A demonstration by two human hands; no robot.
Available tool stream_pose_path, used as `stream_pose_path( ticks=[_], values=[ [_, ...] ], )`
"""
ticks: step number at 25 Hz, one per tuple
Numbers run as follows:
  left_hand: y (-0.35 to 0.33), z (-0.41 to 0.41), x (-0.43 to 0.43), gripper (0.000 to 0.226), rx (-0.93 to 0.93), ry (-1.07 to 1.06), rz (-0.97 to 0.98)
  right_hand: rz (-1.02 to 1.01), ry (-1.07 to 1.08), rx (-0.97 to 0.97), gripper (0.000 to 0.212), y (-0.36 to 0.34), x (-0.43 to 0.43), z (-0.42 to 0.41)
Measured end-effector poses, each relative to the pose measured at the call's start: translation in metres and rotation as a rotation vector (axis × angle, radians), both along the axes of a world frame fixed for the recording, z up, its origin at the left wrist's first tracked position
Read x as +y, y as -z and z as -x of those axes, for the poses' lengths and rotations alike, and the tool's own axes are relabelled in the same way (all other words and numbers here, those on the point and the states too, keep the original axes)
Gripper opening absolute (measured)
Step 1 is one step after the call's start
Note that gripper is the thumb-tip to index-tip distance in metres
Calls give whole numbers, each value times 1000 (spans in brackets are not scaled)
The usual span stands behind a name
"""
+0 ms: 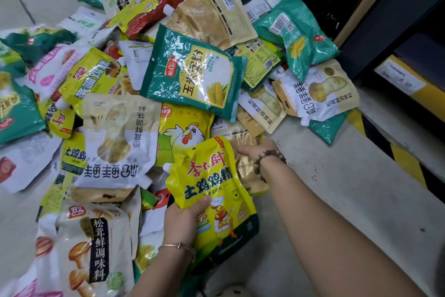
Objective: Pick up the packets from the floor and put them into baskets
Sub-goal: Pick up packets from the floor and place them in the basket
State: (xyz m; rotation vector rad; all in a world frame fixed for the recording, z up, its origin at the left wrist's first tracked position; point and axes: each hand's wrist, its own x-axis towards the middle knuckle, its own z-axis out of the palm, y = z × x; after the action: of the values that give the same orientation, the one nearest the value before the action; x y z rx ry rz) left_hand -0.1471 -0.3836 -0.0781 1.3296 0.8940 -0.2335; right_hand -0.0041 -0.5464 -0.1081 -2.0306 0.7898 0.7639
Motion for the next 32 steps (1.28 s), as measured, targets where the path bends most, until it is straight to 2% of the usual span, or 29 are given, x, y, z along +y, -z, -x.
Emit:
stream_pose_path(
  ticks=[3,7,12,17,18,20,21,22,23,26,29,32],
  values=[
    [1,-7,1,22,-28,43,-18,-153,84,-19,67,8,-31,31],
    [4,-18,-12,19,-39,109,-39,-188,64,-73,37,10,-83,73],
    [-4,-15,-37,10,78,241,-34,-162,304,-219,26,-19,-122,141],
    [-81,13,-53,13,81,449,-91,-62,493,-328,27,-97,-129,211],
    [-105,18,-56,21,79,469,-105,-41,534,-340,26,-121,-130,221],
    [-151,23,-61,66,99,481,-80,-7,603,-365,25,-170,-133,236],
    [-176,25,-64,81,105,493,-75,20,630,-378,25,-197,-136,241],
    [-200,26,-68,80,92,515,-81,57,649,-391,25,-224,-139,245],
    [-226,25,-75,67,76,555,-92,89,675,-405,27,-253,-143,249],
    [-298,20,-99,7,55,664,-100,131,740,-425,24,-327,-160,262],
    [-356,15,-134,11,39,781,-36,171,813,-416,21,-392,-185,280],
    [-399,24,-178,17,12,906,-18,212,905,-425,36,-435,-215,307]
  ],
)
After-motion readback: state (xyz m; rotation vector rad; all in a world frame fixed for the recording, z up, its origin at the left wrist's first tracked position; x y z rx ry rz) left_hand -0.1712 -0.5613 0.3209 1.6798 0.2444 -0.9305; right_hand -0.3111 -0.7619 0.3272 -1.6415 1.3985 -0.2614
